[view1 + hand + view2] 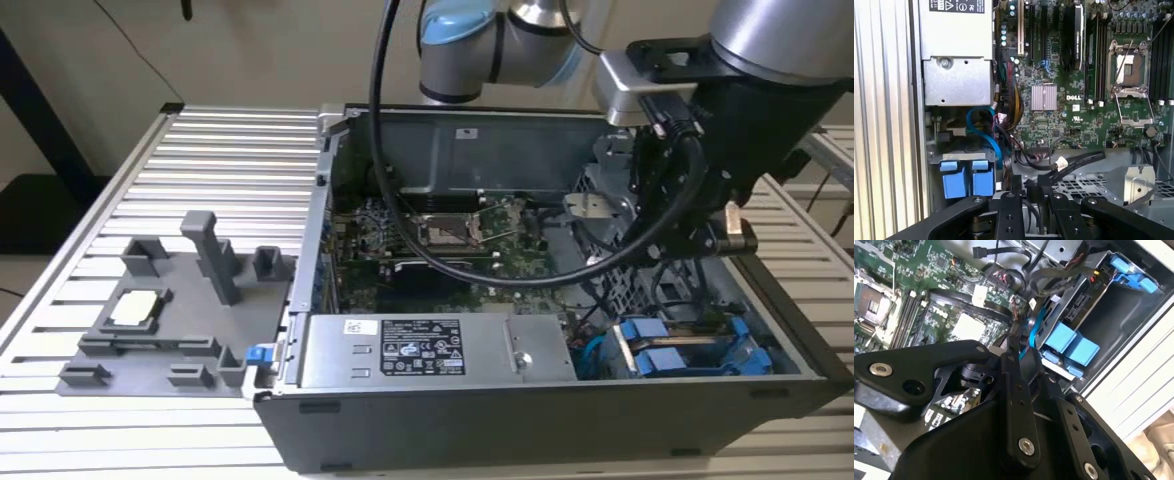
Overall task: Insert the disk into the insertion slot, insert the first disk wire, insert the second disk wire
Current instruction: 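Insert the second disk wire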
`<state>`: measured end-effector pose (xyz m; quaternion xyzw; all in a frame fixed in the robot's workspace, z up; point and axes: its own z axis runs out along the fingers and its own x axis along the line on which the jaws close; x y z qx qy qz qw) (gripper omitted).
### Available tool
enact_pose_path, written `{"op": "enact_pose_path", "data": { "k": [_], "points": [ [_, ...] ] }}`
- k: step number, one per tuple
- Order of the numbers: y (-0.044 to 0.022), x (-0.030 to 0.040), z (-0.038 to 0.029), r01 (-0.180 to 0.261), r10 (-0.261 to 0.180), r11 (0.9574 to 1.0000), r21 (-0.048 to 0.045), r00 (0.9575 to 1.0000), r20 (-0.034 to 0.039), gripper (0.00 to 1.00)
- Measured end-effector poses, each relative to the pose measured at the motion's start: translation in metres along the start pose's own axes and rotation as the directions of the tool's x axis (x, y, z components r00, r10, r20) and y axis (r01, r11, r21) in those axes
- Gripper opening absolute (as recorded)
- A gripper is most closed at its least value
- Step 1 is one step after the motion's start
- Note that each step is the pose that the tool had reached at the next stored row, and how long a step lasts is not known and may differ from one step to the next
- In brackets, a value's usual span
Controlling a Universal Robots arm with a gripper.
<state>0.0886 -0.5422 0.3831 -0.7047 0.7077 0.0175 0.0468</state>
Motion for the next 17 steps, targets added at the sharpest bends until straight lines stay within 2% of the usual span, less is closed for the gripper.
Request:
{"op": "enact_pose_path", "data": {
  "k": [3,5,6,11,15,17],
  "points": [
    [0.0000,-0.0011,0.0010,0.025,-0.025,0.9997,0.0041,0.9995,-0.0176,0.27],
    [0.0002,-0.0014,0.0016,0.044,-0.044,0.9990,0.0042,0.9985,-0.0322,0.27],
    [0.0004,-0.0023,0.0023,0.052,-0.052,0.9986,0.0050,0.9980,-0.0365,0.27],
    [0.0038,-0.0098,0.0080,0.068,-0.067,0.9974,0.0239,0.9967,-0.0458,0.27],
    [0.0063,-0.0137,0.0109,0.080,-0.077,0.9959,0.0417,0.9952,-0.0608,0.27],
    [0.0083,-0.0158,0.0122,0.082,-0.079,0.9955,0.0474,0.9947,-0.0663,0.27]
  ]
}}
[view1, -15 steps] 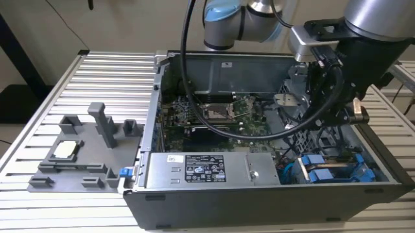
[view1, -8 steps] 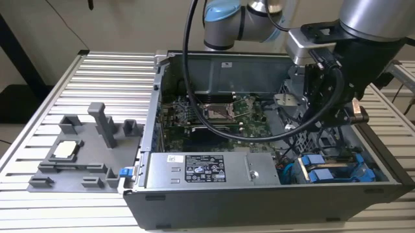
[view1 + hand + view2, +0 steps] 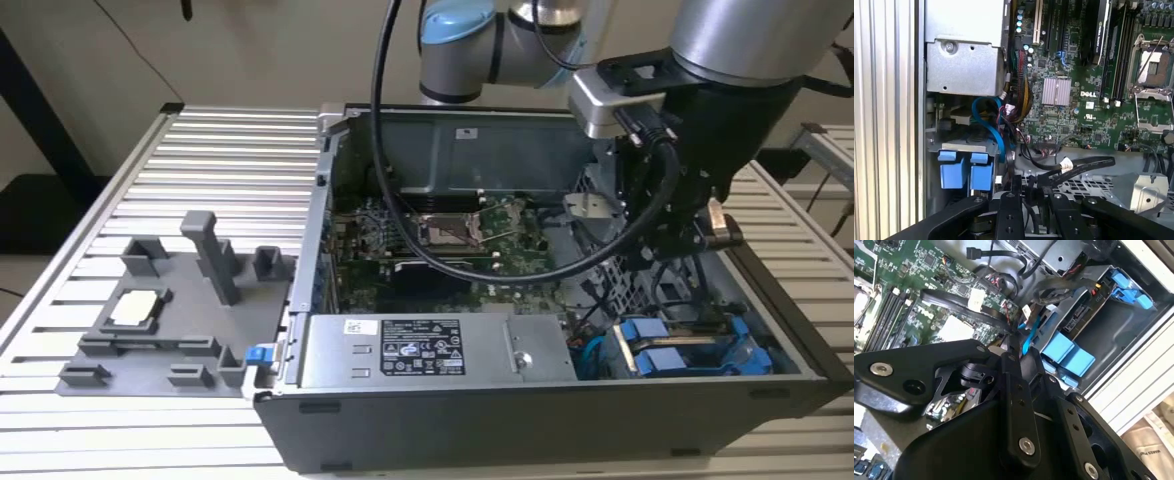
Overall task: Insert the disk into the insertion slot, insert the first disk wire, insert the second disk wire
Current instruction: 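Insert the second disk wire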
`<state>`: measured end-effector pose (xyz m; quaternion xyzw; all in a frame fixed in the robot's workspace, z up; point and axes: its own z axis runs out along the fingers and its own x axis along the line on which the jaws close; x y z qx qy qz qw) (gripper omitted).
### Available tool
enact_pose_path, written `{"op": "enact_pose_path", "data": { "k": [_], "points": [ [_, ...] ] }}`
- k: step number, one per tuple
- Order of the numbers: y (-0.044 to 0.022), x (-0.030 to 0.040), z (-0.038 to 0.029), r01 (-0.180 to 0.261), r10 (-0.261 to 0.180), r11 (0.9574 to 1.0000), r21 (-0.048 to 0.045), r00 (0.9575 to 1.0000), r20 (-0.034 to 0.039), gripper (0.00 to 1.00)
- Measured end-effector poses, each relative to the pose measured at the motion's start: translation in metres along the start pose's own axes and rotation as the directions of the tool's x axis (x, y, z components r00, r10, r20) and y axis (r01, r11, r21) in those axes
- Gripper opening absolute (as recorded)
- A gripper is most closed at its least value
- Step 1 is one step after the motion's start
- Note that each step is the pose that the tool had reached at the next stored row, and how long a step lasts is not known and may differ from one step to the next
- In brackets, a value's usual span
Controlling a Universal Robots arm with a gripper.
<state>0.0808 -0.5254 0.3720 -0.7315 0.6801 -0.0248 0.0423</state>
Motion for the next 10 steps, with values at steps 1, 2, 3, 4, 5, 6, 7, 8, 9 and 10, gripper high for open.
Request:
{"op": "enact_pose_path", "data": {
  "k": [1,2,3,4,5,6,7,8,9,10],
  "points": [
    [0.0010,-0.0012,0.0005,0.001,-0.001,1.0000,0.0032,1.0000,-0.0010,0.27],
    [0.0026,-0.0028,0.0012,0.003,-0.002,1.0000,0.0090,1.0000,-0.0030,0.27],
    [0.0029,-0.0032,0.0015,0.004,-0.004,0.9999,0.0109,1.0000,-0.0034,0.27],
    [0.0029,-0.0035,0.0017,0.006,-0.005,0.9999,0.0121,1.0000,-0.0034,0.27],
    [0.0029,-0.0035,0.0019,0.008,-0.008,0.9999,0.0124,1.0000,-0.0039,0.27],
    [0.0029,-0.0035,0.0020,0.012,-0.012,0.9999,0.0123,0.9999,-0.0060,0.27],
    [0.0030,-0.0036,0.0019,0.016,-0.015,0.9998,0.0118,0.9998,-0.0110,0.27],
    [0.0030,-0.0037,0.0021,0.020,-0.020,0.9997,0.0110,0.9996,-0.0178,0.27],
    [0.0031,-0.0038,0.0023,0.025,-0.025,0.9996,0.0103,0.9994,-0.0246,0.27],
    [0.0031,-0.0038,0.0025,0.030,-0.029,0.9995,0.0110,0.9992,-0.0288,0.27]
  ]
}}
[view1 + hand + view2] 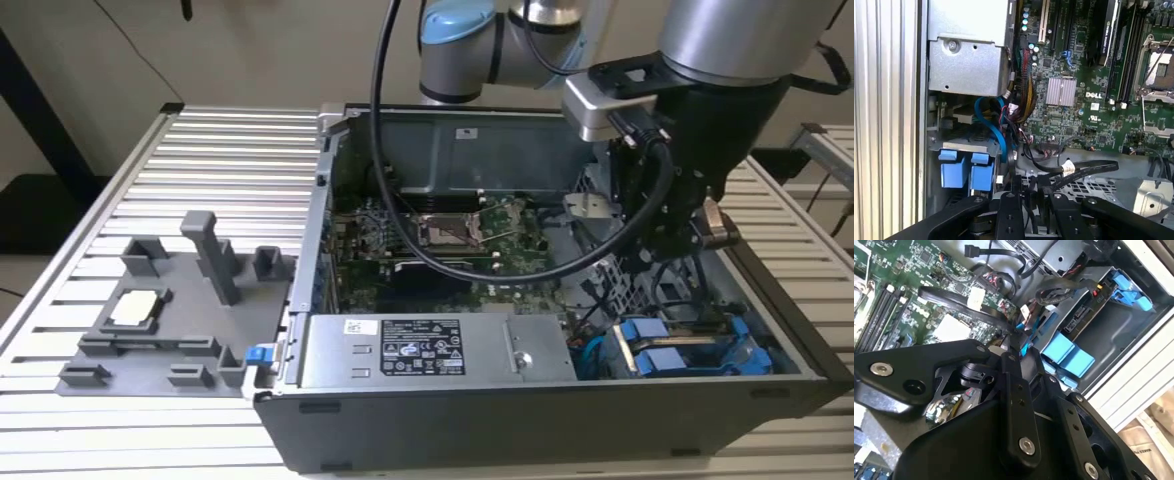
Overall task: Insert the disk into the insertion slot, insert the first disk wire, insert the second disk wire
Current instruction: 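Insert the second disk wire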
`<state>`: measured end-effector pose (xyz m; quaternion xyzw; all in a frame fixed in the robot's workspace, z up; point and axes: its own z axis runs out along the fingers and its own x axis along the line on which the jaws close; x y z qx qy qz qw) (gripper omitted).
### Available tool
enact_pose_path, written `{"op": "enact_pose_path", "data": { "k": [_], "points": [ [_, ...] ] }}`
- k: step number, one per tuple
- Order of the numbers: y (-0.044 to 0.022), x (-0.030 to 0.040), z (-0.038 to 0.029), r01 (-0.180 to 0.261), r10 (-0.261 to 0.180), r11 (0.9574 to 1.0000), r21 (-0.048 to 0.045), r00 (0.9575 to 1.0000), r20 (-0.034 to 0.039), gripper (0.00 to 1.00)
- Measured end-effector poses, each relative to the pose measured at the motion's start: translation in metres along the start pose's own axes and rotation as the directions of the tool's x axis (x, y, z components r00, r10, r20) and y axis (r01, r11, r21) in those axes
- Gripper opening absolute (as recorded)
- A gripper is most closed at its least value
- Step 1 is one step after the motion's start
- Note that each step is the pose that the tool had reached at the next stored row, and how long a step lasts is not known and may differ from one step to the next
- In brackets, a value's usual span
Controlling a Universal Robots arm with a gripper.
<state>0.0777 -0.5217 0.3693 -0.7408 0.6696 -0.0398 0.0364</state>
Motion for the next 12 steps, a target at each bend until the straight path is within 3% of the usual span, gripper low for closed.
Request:
{"op": "enact_pose_path", "data": {
  "k": [7,12],
  "points": [
    [0.0000,-0.0011,0.0007,0.017,-0.017,0.9995,0.0283,0.9999,-0.0041,0.27],
    [0.0001,-0.0015,0.0009,0.017,-0.017,0.9993,0.0320,0.9999,-0.0045,0.27]
  ]
}}
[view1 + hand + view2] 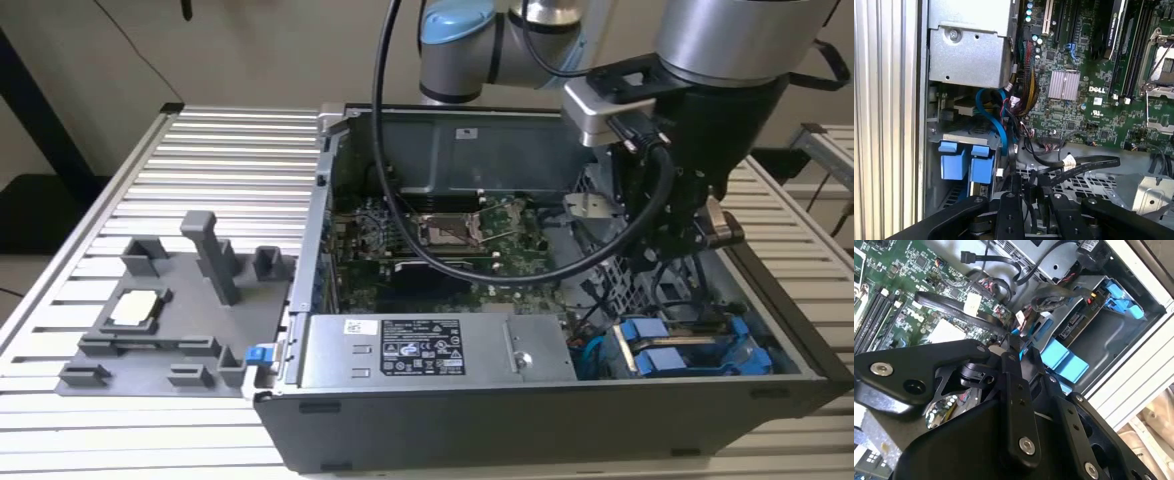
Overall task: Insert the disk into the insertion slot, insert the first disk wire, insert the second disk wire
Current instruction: 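Insert the second disk wire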
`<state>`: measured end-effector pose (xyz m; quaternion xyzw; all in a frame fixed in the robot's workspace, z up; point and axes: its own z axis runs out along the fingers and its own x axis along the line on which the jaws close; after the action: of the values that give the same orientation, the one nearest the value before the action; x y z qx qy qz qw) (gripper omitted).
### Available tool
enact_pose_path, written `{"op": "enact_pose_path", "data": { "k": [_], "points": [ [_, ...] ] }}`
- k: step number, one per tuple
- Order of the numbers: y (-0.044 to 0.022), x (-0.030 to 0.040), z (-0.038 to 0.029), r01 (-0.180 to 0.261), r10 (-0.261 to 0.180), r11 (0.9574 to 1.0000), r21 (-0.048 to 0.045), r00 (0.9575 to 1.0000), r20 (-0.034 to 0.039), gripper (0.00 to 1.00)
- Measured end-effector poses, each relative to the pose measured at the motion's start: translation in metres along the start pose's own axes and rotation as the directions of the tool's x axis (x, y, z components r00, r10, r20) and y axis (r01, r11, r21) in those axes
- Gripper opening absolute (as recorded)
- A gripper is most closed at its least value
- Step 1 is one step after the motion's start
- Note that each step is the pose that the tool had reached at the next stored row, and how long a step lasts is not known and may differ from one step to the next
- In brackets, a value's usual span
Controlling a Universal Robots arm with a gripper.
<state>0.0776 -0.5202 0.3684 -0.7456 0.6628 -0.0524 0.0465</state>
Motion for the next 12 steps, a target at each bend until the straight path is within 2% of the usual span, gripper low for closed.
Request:
{"op": "enact_pose_path", "data": {
  "k": [6,12],
  "points": [
    [0.0036,-0.0004,-0.0002,-0.009,0.009,1.0000,0.0009,1.0000,-0.0014,0.27],
    [0.0037,-0.0005,-0.0002,-0.010,0.010,1.0000,0.0010,1.0000,-0.0015,0.27]
  ]
}}
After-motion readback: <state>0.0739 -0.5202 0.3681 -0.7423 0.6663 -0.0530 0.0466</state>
